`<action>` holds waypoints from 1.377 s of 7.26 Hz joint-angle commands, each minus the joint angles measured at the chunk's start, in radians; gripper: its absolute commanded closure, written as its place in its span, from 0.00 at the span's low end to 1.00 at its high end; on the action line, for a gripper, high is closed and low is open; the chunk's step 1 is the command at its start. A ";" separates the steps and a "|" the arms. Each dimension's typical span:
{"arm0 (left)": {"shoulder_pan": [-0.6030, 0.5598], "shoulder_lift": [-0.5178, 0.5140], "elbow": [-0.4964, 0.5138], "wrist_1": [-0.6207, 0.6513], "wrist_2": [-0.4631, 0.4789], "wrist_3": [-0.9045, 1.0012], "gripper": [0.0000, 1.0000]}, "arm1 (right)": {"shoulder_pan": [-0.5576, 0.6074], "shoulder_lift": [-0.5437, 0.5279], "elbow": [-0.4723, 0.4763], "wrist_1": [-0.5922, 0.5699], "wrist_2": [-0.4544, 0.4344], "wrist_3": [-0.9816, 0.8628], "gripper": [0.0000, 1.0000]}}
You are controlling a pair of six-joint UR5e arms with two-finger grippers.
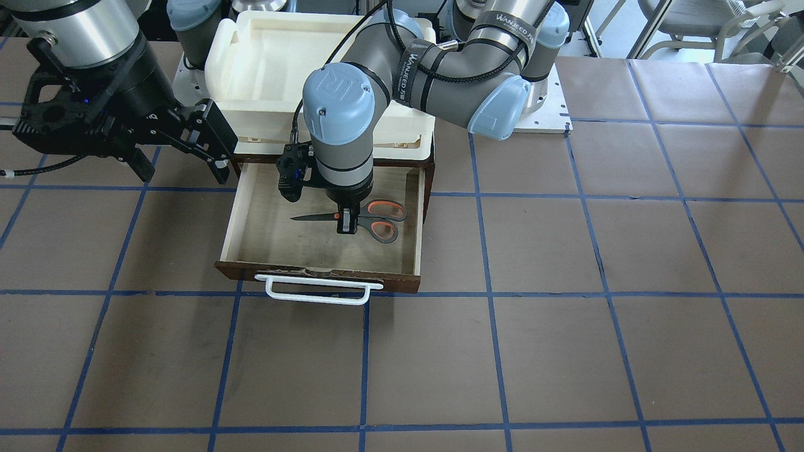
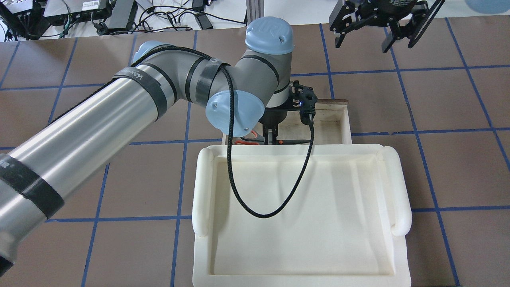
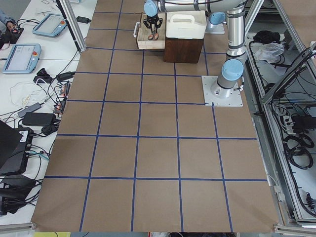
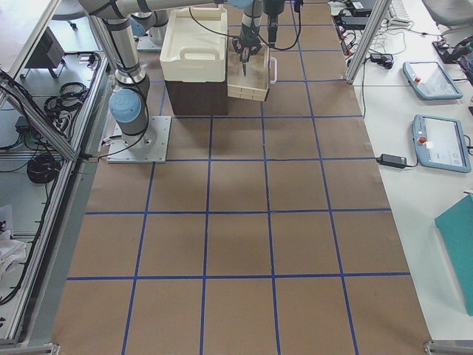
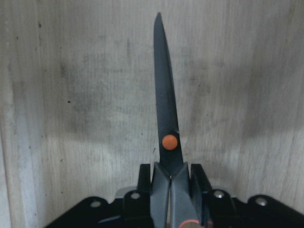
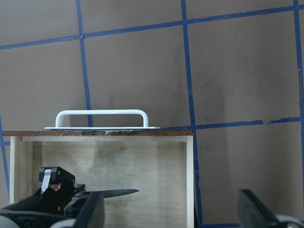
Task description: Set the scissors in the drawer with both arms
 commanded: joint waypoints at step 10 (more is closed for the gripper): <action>0.016 0.045 0.010 0.081 -0.028 -0.034 0.00 | -0.003 -0.039 0.056 0.016 -0.014 -0.005 0.00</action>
